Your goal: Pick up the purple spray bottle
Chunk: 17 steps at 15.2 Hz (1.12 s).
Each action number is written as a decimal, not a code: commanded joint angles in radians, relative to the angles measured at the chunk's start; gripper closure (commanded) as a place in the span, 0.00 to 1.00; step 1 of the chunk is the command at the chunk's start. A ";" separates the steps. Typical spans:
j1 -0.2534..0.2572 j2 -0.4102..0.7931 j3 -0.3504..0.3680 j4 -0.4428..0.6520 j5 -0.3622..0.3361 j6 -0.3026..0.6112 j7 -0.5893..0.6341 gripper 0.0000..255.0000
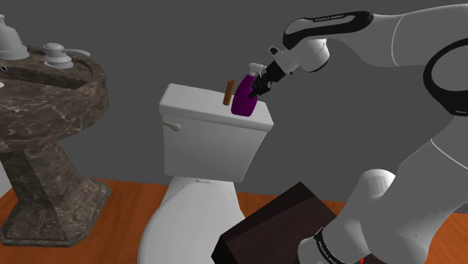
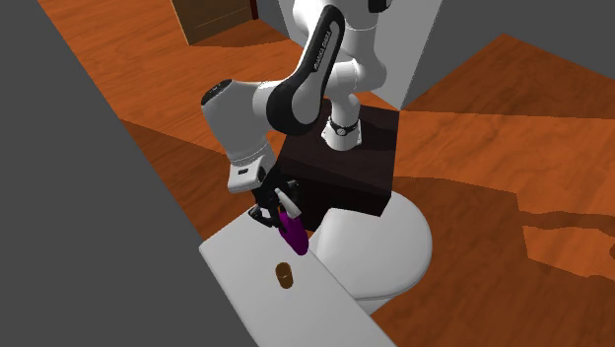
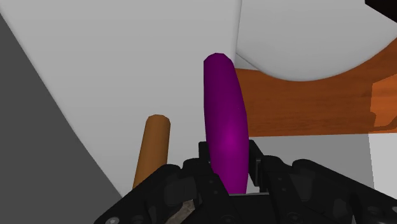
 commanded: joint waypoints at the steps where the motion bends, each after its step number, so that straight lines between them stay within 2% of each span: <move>1: 0.000 0.001 0.000 -0.001 0.000 0.000 0.000 1.00; 17: -0.003 -0.048 0.008 0.134 -0.082 -0.138 0.117 1.00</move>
